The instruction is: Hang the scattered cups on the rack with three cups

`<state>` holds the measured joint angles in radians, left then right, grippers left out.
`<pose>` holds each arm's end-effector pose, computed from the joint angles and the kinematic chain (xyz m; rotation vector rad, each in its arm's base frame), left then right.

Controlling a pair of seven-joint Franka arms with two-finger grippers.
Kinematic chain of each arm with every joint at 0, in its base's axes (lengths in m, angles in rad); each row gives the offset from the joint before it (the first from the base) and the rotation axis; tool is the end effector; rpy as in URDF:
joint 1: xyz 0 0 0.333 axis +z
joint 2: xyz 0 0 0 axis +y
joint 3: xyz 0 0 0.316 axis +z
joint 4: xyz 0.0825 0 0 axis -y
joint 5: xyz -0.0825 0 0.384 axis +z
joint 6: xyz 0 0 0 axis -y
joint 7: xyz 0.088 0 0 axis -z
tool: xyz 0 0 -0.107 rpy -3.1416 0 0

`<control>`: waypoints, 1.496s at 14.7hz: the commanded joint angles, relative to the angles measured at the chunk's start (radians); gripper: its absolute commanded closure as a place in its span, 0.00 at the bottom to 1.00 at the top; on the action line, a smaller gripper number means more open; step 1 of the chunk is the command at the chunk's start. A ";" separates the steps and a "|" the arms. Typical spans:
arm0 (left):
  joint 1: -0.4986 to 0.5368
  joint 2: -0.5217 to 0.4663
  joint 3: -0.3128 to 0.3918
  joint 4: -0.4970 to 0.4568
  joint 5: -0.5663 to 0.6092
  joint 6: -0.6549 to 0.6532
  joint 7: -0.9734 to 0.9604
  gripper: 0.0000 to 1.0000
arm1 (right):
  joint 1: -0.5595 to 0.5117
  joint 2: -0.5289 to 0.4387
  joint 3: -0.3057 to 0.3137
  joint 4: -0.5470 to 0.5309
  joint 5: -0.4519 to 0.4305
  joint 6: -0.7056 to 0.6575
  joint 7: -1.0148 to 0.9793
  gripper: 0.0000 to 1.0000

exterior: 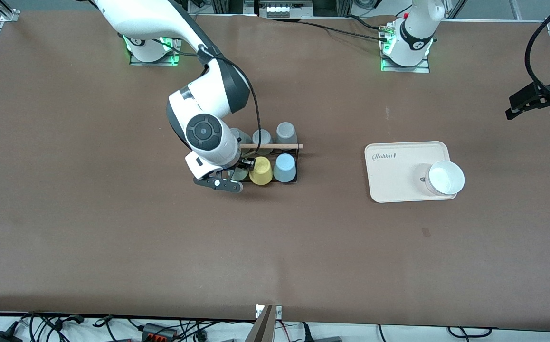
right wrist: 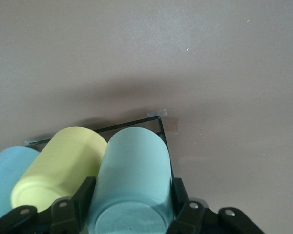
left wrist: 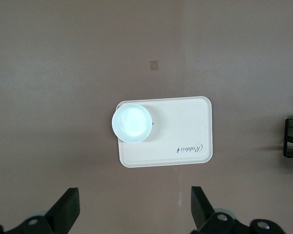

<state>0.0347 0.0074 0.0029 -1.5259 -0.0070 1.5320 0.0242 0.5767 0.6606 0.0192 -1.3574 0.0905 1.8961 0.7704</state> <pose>0.5530 0.0200 0.6381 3.1345 0.0206 -0.0017 0.5900 0.4047 0.3237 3.1121 -0.3311 -0.2430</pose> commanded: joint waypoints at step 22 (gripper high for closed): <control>0.008 -0.009 -0.001 -0.010 -0.013 -0.007 0.016 0.00 | -0.420 -0.288 -0.032 0.187 -0.083 -0.339 -0.472 0.00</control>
<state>0.0348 0.0077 0.0030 -1.5286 -0.0070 1.5309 0.0242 0.2014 0.4434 -0.0282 -1.1491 0.0159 1.5758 0.3650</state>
